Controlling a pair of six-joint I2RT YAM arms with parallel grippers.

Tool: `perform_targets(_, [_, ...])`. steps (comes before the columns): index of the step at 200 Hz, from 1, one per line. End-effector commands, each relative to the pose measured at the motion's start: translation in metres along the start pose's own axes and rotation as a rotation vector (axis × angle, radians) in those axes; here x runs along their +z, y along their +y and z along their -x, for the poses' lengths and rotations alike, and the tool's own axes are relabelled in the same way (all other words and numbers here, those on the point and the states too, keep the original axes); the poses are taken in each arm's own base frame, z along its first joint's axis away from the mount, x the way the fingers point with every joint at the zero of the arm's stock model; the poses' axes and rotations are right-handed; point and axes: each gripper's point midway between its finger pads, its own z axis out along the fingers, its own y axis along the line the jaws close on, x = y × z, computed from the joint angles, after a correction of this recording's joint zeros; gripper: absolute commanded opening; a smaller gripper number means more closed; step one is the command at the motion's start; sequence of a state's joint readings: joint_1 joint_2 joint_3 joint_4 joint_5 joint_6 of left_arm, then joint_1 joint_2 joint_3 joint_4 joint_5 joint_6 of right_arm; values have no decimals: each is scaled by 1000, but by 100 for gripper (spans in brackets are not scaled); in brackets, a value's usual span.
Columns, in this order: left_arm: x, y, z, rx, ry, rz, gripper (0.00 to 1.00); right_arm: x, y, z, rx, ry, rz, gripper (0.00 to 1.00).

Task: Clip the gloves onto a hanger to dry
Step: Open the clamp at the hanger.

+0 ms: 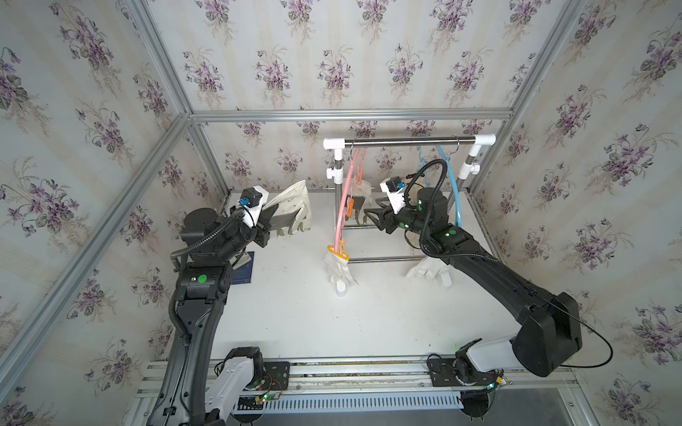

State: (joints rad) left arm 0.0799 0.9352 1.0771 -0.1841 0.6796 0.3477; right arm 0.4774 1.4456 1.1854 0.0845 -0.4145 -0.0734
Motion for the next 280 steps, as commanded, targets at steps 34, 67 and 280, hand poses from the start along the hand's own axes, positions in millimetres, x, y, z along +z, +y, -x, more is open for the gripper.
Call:
perform_targets(34, [22, 5, 4, -41, -91, -55, 0, 23, 12, 11, 27, -13, 210, 68])
perform_targets(67, [34, -6, -10, -92, -104, -140, 0, 39, 13, 0, 22, 34, 265, 70])
perform_targets(280, [65, -60, -75, -63, 28, -352, 0, 77, 3, -14, 45, 38, 436, 76])
